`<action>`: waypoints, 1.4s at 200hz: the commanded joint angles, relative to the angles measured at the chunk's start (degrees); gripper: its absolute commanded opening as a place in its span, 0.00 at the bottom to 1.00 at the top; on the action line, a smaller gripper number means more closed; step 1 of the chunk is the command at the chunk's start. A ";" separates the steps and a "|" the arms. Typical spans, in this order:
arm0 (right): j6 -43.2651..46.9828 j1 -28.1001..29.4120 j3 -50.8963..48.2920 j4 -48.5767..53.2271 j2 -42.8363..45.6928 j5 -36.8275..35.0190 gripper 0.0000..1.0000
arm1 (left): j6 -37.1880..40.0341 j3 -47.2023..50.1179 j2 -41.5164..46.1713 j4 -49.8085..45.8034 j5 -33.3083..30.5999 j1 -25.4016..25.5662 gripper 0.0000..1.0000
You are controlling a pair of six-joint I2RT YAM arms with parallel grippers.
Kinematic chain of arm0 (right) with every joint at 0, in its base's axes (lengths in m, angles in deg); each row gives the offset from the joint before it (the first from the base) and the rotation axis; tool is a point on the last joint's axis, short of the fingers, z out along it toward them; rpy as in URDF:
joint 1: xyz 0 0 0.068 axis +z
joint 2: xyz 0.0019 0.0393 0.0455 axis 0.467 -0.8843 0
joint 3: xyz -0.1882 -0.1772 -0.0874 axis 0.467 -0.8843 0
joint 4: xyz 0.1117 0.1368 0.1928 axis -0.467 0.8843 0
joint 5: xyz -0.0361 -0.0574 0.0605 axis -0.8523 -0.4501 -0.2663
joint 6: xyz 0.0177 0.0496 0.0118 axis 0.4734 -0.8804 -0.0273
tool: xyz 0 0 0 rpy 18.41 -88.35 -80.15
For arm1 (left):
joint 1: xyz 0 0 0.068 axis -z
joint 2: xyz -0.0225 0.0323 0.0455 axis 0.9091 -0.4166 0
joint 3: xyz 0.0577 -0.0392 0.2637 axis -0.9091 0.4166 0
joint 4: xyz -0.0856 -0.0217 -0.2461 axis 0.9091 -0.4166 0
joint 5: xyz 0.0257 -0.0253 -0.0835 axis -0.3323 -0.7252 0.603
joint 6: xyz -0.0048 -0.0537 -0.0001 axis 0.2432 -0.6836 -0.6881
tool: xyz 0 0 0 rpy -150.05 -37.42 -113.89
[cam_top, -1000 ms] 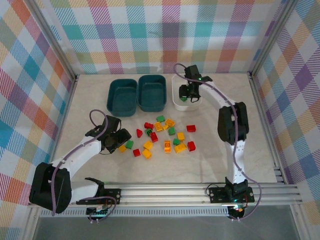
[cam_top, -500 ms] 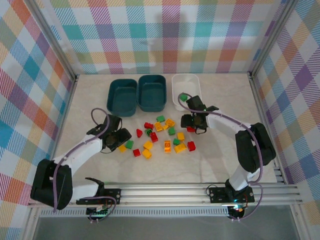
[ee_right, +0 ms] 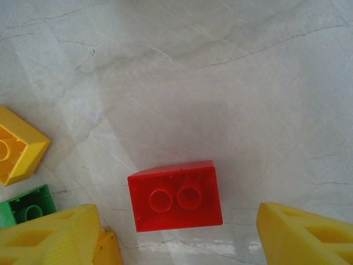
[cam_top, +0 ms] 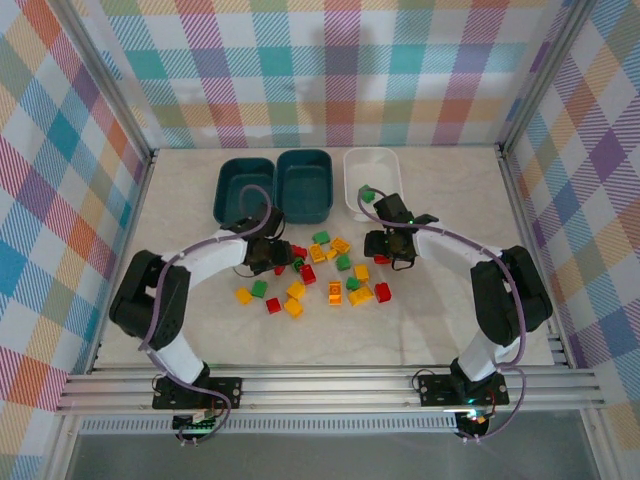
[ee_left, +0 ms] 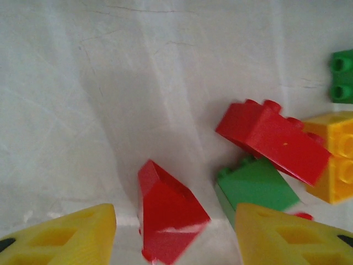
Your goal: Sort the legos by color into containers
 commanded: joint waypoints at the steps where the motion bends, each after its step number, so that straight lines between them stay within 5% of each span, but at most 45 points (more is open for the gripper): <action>1: 0.97 -0.08 0.05 -1.41 0.88 0.30 0.75 | 2.55 -1.98 -2.26 -1.42 -2.69 0.51 0.58; 103: 2.92 -0.13 -0.38 -0.99 2.71 -1.54 0.73 | 4.80 -3.83 -7.46 1.19 -3.59 0.50 0.24; 153: 2.53 -1.79 1.86 1.62 7.75 -6.04 0.74 | 5.32 -7.84 1.22 -3.53 -3.75 0.59 0.19; 190: -1.27 -6.61 2.10 0.07 10.12 -3.74 0.75 | 7.78 -22.22 -2.65 -7.50 -4.65 0.46 0.19; 280: -1.65 -7.07 -1.31 0.29 12.40 2.82 0.75 | 13.73 -73.09 -42.31 -21.49 3.26 -2.98 0.23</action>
